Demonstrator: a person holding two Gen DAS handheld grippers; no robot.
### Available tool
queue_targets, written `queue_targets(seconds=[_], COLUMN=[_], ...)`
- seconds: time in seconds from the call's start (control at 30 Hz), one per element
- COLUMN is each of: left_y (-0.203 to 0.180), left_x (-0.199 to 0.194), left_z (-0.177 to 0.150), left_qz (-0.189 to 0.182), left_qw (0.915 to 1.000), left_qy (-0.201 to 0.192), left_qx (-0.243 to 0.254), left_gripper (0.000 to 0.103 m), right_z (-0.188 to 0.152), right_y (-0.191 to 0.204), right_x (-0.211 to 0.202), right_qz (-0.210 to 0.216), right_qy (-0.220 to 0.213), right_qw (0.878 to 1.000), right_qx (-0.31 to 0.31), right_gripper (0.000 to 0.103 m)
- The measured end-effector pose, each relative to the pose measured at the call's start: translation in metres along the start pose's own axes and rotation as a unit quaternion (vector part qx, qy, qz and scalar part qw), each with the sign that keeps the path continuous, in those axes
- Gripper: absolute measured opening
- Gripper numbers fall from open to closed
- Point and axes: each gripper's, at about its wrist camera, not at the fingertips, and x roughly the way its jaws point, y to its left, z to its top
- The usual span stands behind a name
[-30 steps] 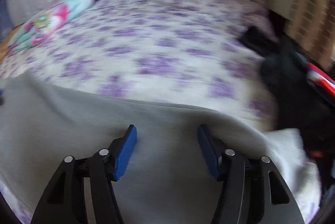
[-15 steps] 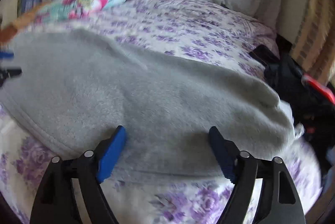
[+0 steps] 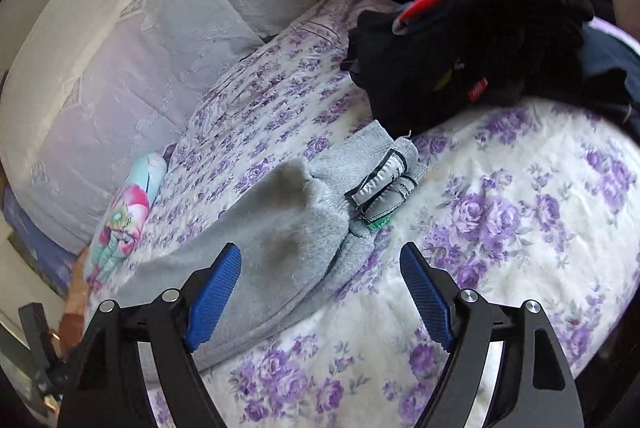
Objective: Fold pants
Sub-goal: 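Grasp the sweatpants cuffs with the right gripper and lift them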
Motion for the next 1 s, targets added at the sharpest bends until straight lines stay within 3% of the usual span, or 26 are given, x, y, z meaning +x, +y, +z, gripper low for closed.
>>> queue_targets(seconds=[0.1,0.2,0.33,0.43,0.53,0.7,0.9,0.97,1.0], left_y=[-0.046,-0.082,-0.113,-0.123,-0.128,-0.122,-0.124,-0.124,-0.125], left_x=[0.017,0.031,0.054,0.08,0.085,0.085,0.086,0.086,0.086], left_z=[0.008,0.015,0.02,0.013,0.004,0.005,0.004,0.004,0.003], left_qz=[-0.048,-0.072,-0.061,-0.057,-0.035,-0.05,-0.046,-0.043,-0.041], left_qw=[0.9987,0.9971,0.9976,0.997,0.9967,0.9968,0.9968,0.9967,0.9968], left_qy=[0.008,0.01,0.008,0.034,0.009,0.003,0.0,0.0,0.0], left_qx=[0.012,0.022,0.032,0.04,0.072,0.062,0.066,0.068,0.069], left_gripper=[0.099,0.099,0.099,0.099,0.099,0.099,0.099,0.099,0.099], right_z=[0.001,0.002,0.003,0.005,0.008,0.014,0.01,0.01,0.009], right_y=[-0.007,-0.012,-0.016,-0.016,-0.013,-0.011,-0.014,-0.016,-0.017], right_x=[0.013,0.026,0.036,0.04,0.046,0.062,0.06,0.059,0.06], right_qz=[0.008,0.009,0.004,0.003,0.008,0.01,0.003,0.001,0.004], right_qy=[0.015,0.024,0.029,0.033,0.039,0.042,0.033,0.034,0.034], right_qw=[0.999,0.999,0.998,0.999,0.999,0.999,0.999,0.999,0.999], right_qx=[0.028,0.04,0.047,0.042,0.033,0.031,0.033,0.039,0.041], right_gripper=[0.082,0.082,0.082,0.082,0.083,0.082,0.064,0.056,0.046])
